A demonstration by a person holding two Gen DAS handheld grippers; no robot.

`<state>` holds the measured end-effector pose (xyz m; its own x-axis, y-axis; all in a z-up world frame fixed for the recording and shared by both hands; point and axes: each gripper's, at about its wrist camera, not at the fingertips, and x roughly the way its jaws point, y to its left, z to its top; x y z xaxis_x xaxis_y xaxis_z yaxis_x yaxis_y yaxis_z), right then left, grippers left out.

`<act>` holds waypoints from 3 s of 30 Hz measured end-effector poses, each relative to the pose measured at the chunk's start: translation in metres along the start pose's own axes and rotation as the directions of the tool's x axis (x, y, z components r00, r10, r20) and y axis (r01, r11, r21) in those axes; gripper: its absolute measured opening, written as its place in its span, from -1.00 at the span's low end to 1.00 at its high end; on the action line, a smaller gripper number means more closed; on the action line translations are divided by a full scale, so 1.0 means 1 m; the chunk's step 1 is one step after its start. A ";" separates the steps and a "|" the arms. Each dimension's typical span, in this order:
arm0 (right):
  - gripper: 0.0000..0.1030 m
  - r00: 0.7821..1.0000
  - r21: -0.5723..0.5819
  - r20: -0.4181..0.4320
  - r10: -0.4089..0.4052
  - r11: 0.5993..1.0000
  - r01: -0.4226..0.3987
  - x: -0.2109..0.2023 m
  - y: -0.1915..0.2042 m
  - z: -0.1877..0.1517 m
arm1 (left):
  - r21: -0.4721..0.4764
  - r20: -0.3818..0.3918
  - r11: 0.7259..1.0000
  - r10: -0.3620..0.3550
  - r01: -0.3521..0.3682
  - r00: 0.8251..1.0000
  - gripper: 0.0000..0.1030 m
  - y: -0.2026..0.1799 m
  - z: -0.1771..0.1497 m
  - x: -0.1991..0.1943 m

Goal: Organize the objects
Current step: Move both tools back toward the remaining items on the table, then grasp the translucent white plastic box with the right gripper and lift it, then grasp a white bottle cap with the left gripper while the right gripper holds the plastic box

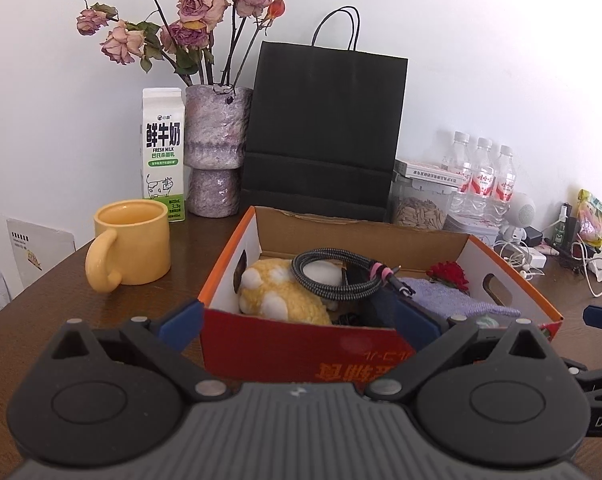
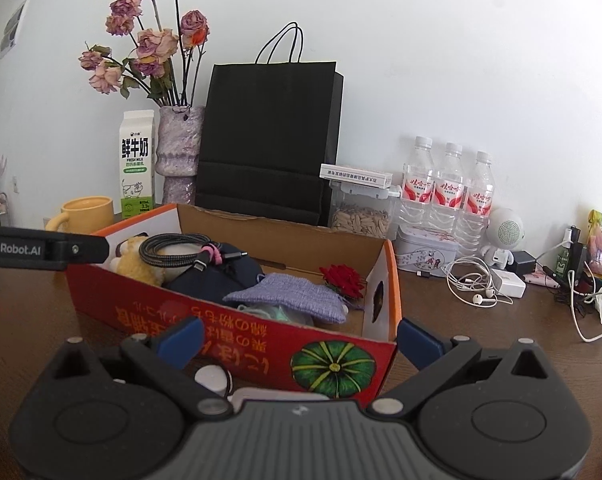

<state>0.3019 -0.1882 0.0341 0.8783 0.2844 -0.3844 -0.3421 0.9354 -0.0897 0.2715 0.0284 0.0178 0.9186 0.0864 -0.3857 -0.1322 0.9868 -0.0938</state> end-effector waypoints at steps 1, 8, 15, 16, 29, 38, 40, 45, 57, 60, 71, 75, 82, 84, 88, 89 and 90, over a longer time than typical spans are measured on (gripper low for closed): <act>1.00 1.000 0.004 -0.005 0.001 1.000 -0.001 -0.003 0.000 -0.003 | 0.006 -0.008 1.000 0.000 0.001 1.000 1.00 0.000 -0.003 -0.003; 1.00 0.999 0.026 -0.051 0.012 1.000 -0.011 -0.023 0.001 -0.023 | 0.022 -0.108 0.999 -0.023 0.025 0.994 1.00 0.007 -0.030 -0.022; 1.00 0.995 0.052 -0.097 0.011 0.999 -0.006 -0.036 0.004 -0.043 | 0.009 -0.151 0.999 -0.041 0.043 0.988 1.00 0.014 -0.043 -0.033; 1.00 0.994 0.054 -0.104 0.011 0.999 -0.005 -0.037 0.005 -0.045 | 0.009 -0.158 0.999 -0.043 0.045 0.987 1.00 0.014 -0.045 -0.033; 0.87 0.989 0.055 -0.144 0.029 0.998 -0.022 -0.025 0.012 -0.047 | 0.022 -0.213 0.998 -0.061 0.067 0.975 1.00 0.010 -0.052 -0.026; 0.24 0.973 0.079 -0.230 0.010 0.997 0.008 0.003 0.015 -0.043 | 0.023 -0.223 0.997 -0.065 0.072 0.973 1.00 0.010 -0.053 -0.025; 0.24 0.969 0.098 -0.246 0.022 0.995 0.003 0.007 0.013 -0.043 | 0.023 -0.226 0.997 -0.063 0.070 0.972 1.00 0.010 -0.054 -0.025; 0.23 0.969 0.099 -0.244 0.035 0.995 -0.011 0.008 0.013 -0.044 | 0.023 -0.232 0.997 -0.067 0.074 0.971 1.00 0.009 -0.054 -0.024; 0.23 0.998 0.104 -0.053 -0.032 0.994 0.038 -0.019 0.011 -0.038 | 0.042 -0.255 0.997 -0.057 0.070 0.965 1.00 0.002 -0.059 -0.012; 0.23 0.998 0.103 -0.050 -0.038 0.994 0.043 -0.019 0.010 -0.037 | 0.063 -0.261 0.997 -0.036 0.055 0.965 1.00 -0.003 -0.060 -0.005; 0.23 0.998 0.107 -0.039 -0.049 0.993 0.053 -0.022 0.009 -0.039 | 0.109 -0.297 0.994 0.014 0.020 0.955 1.00 -0.020 -0.053 0.028; 0.23 0.998 0.108 -0.041 -0.047 0.993 0.051 -0.022 0.009 -0.039 | 0.133 -0.296 0.990 0.003 0.038 0.955 0.79 -0.029 -0.051 0.034; 0.23 0.998 0.107 -0.041 -0.041 0.993 0.045 -0.022 0.008 -0.040 | 0.109 -0.274 0.988 -0.076 0.109 0.959 -0.43 -0.032 -0.048 0.024; 0.23 0.998 0.107 -0.039 -0.041 0.993 0.045 -0.022 0.008 -0.040 | 0.119 -0.249 0.988 -0.071 0.103 0.966 -0.43 -0.033 -0.049 0.019; 0.23 0.998 0.107 -0.038 -0.041 0.993 0.045 -0.022 0.009 -0.040 | 0.115 -0.195 0.989 -0.070 0.094 0.978 -0.43 -0.032 -0.046 0.007; 0.23 0.998 0.107 -0.039 -0.041 0.993 0.045 -0.022 0.009 -0.040 | 0.116 -0.182 0.989 -0.068 0.090 0.981 -0.43 -0.032 -0.045 0.004; 0.23 0.998 0.108 -0.038 -0.042 0.993 0.046 -0.022 0.009 -0.040 | 0.115 -0.170 0.989 -0.070 0.090 0.983 -0.43 -0.032 -0.044 0.002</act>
<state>0.2660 -0.1950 0.0049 0.8783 0.2369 -0.4152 -0.2637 0.9646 -0.0076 0.2608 -0.0090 -0.0201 0.8488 -0.0073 -0.5287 -0.0049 0.9998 -0.0216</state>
